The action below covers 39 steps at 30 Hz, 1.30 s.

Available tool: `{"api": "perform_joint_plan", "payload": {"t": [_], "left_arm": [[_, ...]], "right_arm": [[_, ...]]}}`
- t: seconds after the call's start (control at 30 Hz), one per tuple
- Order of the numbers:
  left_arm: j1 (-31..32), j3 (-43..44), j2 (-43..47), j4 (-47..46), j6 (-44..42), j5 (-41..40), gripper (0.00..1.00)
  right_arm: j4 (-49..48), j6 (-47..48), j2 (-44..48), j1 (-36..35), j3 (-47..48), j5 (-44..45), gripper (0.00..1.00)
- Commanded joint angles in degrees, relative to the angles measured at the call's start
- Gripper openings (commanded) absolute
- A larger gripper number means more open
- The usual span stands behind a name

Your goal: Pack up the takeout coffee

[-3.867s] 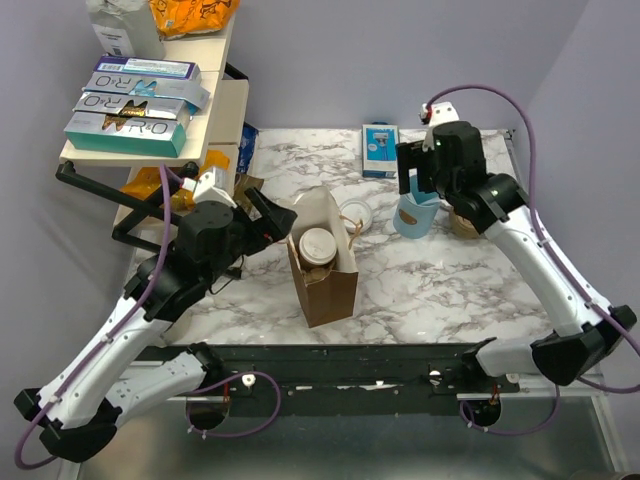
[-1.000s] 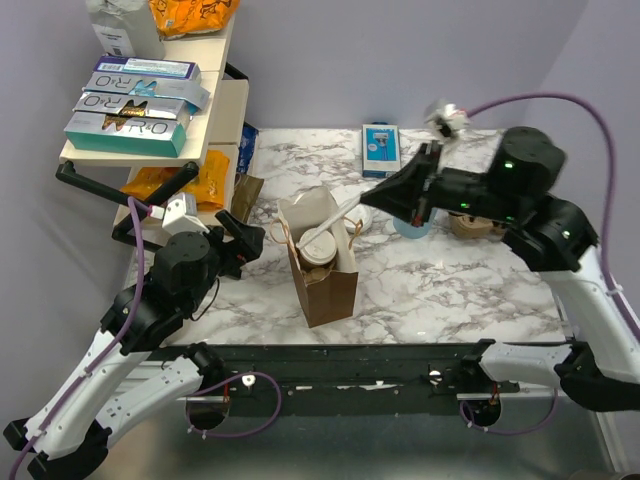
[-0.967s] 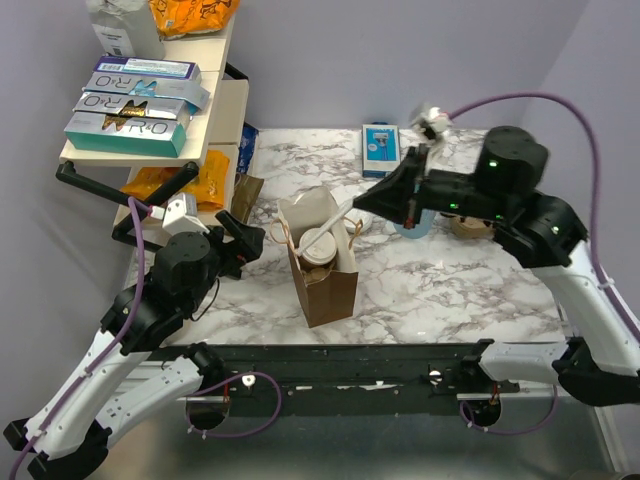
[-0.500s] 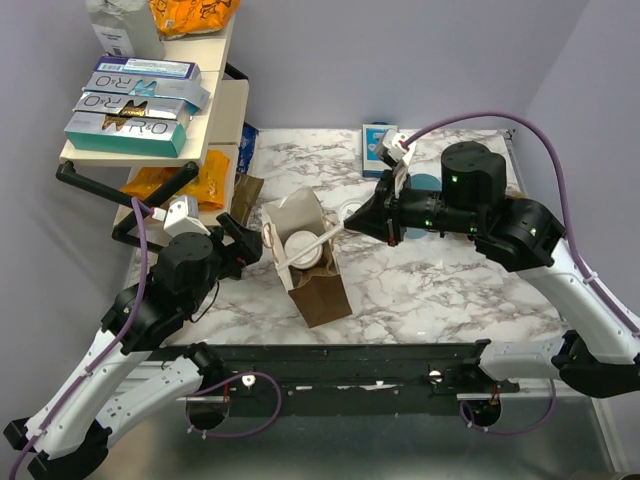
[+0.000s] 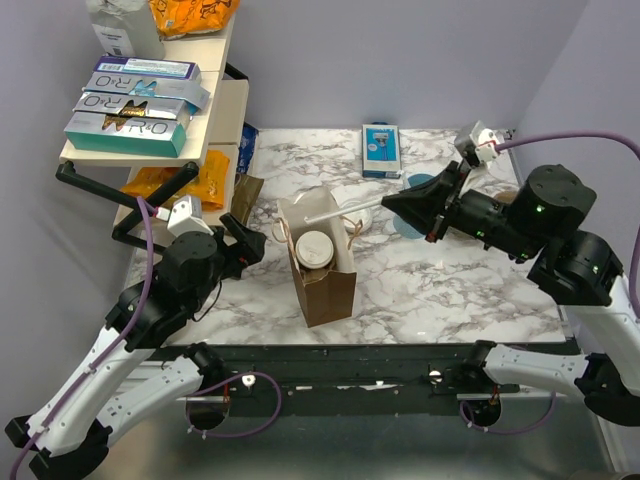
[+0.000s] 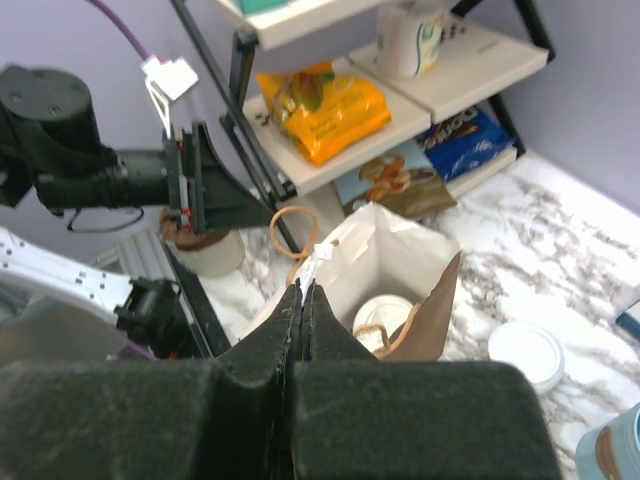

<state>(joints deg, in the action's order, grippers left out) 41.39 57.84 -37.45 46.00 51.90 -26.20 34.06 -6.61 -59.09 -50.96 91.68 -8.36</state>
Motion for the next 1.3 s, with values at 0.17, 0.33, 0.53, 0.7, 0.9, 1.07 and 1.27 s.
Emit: {"api": "perform_joint_plan", "payload": {"t": [0.17,0.33,0.53,0.7,0.9,1.07,1.27], "left_arm": [[0.19,-0.45,0.01,-0.56,-0.66,0.97,0.99],[0.27,-0.1,0.19,0.49,-0.48,0.62,0.99],[0.19,-0.1,-0.16,0.32,-0.57,0.71,0.99],[0.19,0.6,-1.39,0.41,-0.83,0.97,0.99],[0.19,0.96,-1.49,0.93,-0.75,1.24,0.99],[0.19,1.22,-0.87,3.39,0.04,0.97,0.99],[0.19,-2.2,0.45,4.45,1.97,3.08,0.99]], "right_arm": [[7.85,2.83,-7.34,-0.19,4.56,-3.42,0.04],[14.97,8.0,-11.92,-0.37,7.02,-4.47,0.05],[18.84,13.29,-13.77,-1.6,6.76,-10.09,0.15],[17.01,12.33,-13.77,-1.86,6.67,-7.82,0.57],[11.21,4.35,-11.84,-1.78,6.58,7.63,0.91],[9.18,-4.7,-9.3,4.79,5.01,18.21,1.0],[1.01,-13.68,-1.3,28.52,-13.96,12.58,1.0]]}}
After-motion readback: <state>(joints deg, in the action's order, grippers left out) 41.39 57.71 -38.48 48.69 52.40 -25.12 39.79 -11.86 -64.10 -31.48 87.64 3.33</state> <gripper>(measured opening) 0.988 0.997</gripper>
